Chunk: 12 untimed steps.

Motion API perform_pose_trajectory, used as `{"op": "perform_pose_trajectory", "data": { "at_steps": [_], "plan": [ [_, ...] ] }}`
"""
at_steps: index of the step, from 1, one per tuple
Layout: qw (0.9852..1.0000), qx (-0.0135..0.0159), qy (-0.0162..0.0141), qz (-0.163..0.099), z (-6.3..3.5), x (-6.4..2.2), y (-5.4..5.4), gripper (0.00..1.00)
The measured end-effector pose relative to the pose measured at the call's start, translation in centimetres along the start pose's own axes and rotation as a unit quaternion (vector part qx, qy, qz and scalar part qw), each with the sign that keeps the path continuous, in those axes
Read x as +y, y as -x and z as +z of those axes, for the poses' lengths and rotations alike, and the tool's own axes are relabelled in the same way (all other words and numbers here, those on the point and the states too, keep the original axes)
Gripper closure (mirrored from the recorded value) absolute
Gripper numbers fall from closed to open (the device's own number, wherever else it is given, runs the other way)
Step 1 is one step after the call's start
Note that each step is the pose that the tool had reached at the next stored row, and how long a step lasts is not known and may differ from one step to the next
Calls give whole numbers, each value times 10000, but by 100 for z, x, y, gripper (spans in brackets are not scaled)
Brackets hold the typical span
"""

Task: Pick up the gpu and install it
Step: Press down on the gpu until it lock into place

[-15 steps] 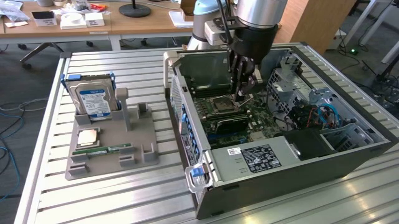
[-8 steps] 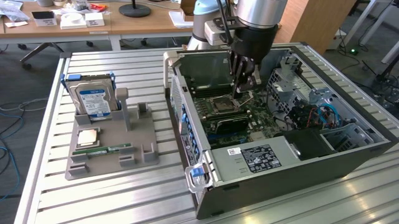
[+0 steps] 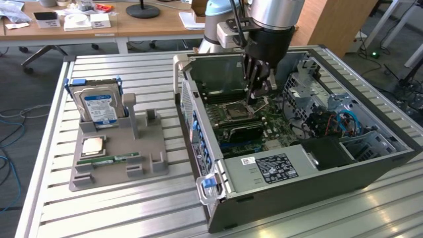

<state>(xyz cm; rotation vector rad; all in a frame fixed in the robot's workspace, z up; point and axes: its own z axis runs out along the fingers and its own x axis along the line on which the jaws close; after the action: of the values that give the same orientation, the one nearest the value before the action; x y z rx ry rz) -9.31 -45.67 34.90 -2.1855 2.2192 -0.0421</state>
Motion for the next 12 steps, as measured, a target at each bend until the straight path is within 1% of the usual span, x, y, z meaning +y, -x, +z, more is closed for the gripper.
{"op": "perform_pose_trajectory", "data": {
  "at_steps": [5, 12],
  "plan": [
    [10000, 0, 0, 0, 9, 0, 0, 89],
    [10000, 0, 0, 0, 82, 3, 0, 89]
  ]
}}
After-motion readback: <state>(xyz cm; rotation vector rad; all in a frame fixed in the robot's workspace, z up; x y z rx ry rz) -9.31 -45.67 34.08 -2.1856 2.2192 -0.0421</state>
